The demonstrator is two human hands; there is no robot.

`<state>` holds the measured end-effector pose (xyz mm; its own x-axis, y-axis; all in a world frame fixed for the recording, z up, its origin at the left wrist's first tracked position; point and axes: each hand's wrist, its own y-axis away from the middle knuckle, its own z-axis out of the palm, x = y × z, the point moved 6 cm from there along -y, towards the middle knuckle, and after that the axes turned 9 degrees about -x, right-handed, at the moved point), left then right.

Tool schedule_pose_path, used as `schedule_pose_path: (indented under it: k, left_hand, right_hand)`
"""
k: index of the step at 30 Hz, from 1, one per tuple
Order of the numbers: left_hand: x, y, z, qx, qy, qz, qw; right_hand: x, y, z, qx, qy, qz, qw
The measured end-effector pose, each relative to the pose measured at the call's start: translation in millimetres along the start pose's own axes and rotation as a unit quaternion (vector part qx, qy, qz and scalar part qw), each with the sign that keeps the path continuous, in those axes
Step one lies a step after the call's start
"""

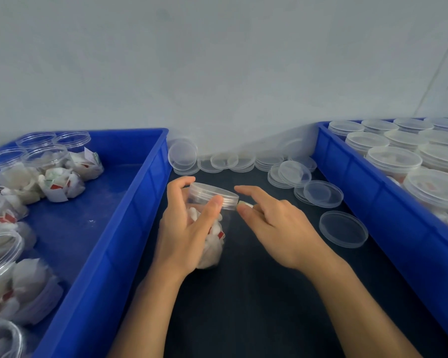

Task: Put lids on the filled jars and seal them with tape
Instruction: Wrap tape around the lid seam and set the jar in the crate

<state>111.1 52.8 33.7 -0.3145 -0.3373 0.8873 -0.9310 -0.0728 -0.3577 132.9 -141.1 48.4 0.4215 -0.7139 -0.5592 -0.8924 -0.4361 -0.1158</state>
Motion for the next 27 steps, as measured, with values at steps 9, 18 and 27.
schedule_pose_path:
  k: [9,18,27]
  left_hand:
    - [-7.7,-0.2,4.5,-0.041,0.127,-0.027,0.991]
    - [6.5,7.1,-2.2,0.045,-0.106,-0.019,0.993]
    - [4.0,6.5,8.3,0.022,-0.114,-0.044,0.992]
  right_hand:
    - [-3.4,0.6,2.8,0.005,-0.015,0.003,1.000]
    - [-10.1,3.1,1.6,0.032,-0.028,0.018,0.999]
    - [-4.0,2.0,4.1,-0.005,-0.042,0.019,0.999]
